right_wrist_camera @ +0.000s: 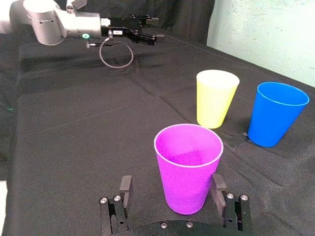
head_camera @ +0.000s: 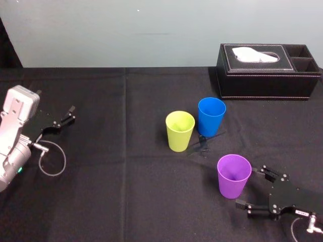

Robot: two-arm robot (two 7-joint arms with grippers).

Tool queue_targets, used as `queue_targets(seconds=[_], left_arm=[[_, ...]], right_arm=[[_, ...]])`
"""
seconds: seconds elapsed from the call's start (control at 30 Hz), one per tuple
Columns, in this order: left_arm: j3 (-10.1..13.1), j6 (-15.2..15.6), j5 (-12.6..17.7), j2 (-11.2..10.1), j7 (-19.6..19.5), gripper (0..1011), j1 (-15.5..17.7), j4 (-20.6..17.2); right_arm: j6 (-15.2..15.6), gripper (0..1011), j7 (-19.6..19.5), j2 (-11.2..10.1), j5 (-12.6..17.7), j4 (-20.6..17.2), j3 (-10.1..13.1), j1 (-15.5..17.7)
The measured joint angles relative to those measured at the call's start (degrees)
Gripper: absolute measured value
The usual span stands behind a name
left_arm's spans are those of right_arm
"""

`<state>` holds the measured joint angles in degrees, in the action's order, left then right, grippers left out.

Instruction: Stack the three plastic cups sequentially using one hand.

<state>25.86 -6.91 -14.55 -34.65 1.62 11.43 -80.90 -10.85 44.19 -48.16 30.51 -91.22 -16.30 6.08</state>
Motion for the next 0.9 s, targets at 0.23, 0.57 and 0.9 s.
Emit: queue_targets(seconds=[0.23, 0.57, 0.9], left_arm=[[0.00, 0.00, 0.00, 0.00, 0.00, 1011, 0.00, 0.00], [0.00, 0.00, 0.00, 0.00, 0.00, 1011, 0.00, 0.00], [0.00, 0.00, 0.00, 0.00, 0.00, 1011, 0.00, 0.00]], right_arm=[[0.52, 1003, -1.20, 1.13, -0.80, 0.86, -0.64, -0.92], [0.38, 1003, -2.39, 2.15, -0.83, 1.67, -0.14, -1.28], [0.35, 1003, -3.04, 3.65, -1.36, 2.35, -0.40, -2.35]])
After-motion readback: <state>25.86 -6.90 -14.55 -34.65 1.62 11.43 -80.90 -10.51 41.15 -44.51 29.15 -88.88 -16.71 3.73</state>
